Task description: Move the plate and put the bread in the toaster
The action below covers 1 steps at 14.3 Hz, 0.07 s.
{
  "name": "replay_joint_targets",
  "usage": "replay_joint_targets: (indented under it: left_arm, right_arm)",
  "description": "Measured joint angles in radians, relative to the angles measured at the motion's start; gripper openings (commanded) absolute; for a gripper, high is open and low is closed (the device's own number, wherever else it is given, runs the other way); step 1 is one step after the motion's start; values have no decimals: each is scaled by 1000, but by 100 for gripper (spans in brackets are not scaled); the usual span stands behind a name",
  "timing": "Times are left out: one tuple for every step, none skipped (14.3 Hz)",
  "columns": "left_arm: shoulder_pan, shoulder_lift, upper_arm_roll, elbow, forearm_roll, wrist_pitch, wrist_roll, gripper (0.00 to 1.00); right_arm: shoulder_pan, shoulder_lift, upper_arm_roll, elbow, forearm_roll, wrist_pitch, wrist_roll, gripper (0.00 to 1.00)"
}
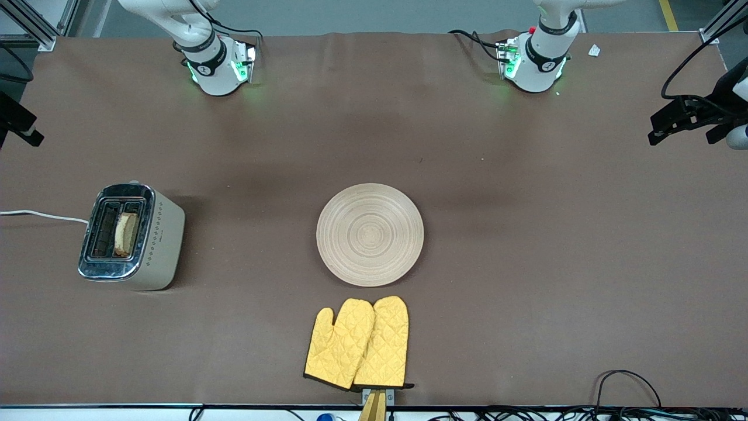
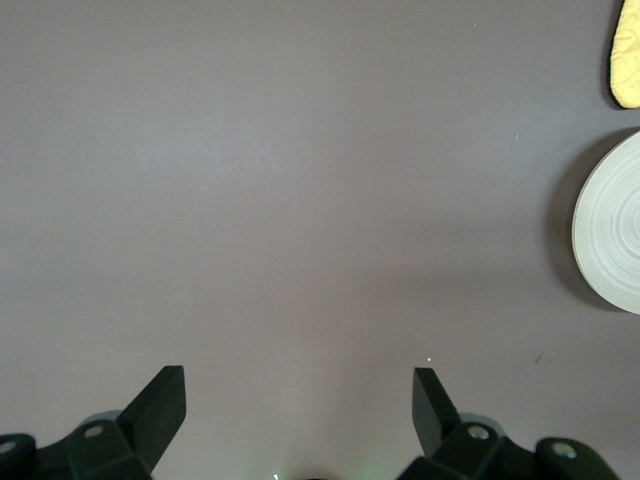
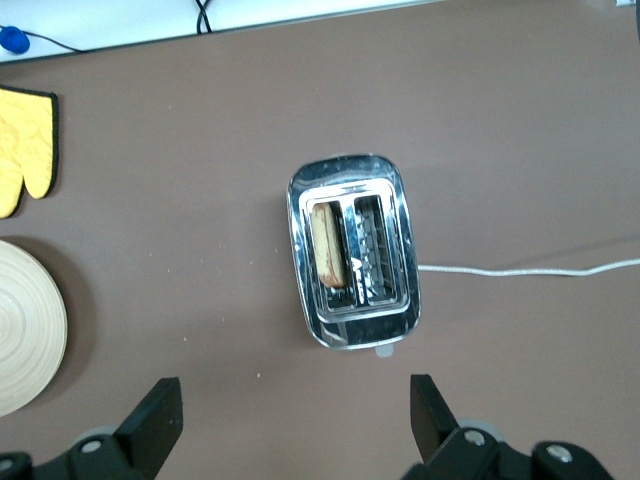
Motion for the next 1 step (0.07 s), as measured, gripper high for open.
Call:
replay_joint_targets:
  left_arm:
    - [-2, 0, -3, 2, 0, 0, 0, 100]
  right_arm:
    - [-1, 11, 0, 0, 2, 10, -5, 100]
